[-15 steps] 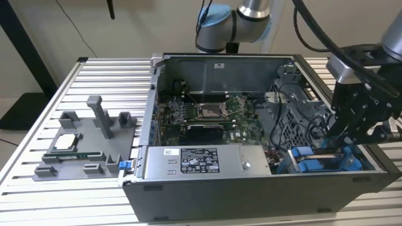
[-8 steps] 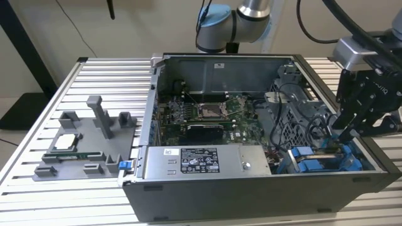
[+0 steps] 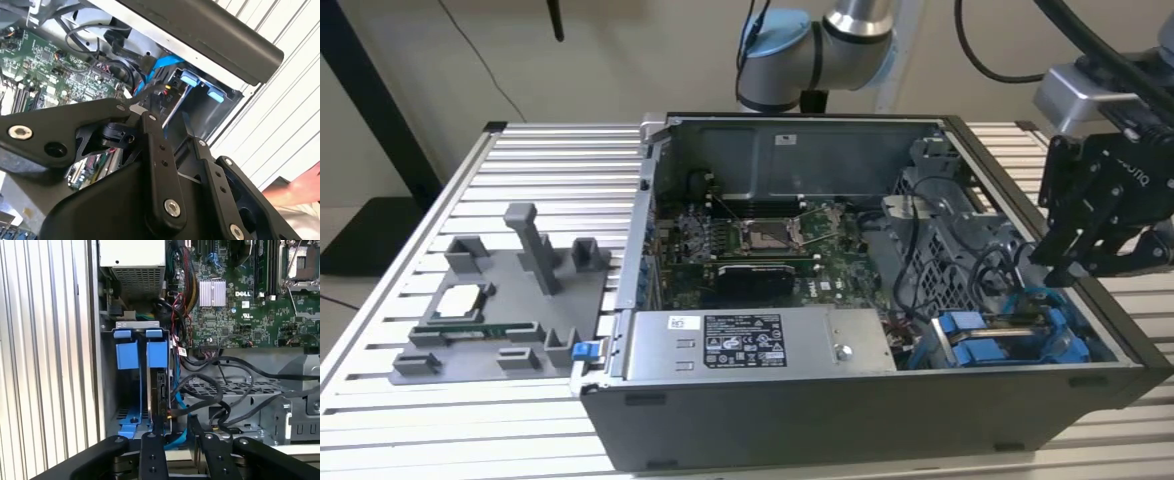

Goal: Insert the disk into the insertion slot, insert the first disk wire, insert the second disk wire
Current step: 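Insert the first disk wire, then insert the second disk wire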

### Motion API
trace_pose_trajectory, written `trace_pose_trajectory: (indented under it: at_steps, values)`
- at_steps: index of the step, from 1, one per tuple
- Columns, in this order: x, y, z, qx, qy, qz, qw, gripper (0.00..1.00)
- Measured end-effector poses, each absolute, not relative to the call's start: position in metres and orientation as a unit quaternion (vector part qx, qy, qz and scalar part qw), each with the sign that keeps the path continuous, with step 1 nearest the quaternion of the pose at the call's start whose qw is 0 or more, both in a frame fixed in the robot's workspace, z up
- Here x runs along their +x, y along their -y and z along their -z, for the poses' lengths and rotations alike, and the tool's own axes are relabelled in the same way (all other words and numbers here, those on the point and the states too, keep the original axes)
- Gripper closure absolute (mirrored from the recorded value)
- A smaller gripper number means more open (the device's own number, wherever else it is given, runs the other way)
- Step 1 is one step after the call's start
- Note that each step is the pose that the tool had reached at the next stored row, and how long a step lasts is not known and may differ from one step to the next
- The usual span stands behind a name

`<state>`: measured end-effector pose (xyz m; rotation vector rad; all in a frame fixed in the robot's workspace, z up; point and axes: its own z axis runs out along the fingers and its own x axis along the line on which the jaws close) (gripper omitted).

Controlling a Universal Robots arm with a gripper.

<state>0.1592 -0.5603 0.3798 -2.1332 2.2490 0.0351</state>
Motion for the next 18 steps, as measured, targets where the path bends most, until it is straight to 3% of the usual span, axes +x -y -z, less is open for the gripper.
trace_pose_trajectory:
  at_steps: [18]
  values:
    - [0.185,0.538,-0.380,-0.688,-0.725,-0.013,0.019,0.00]
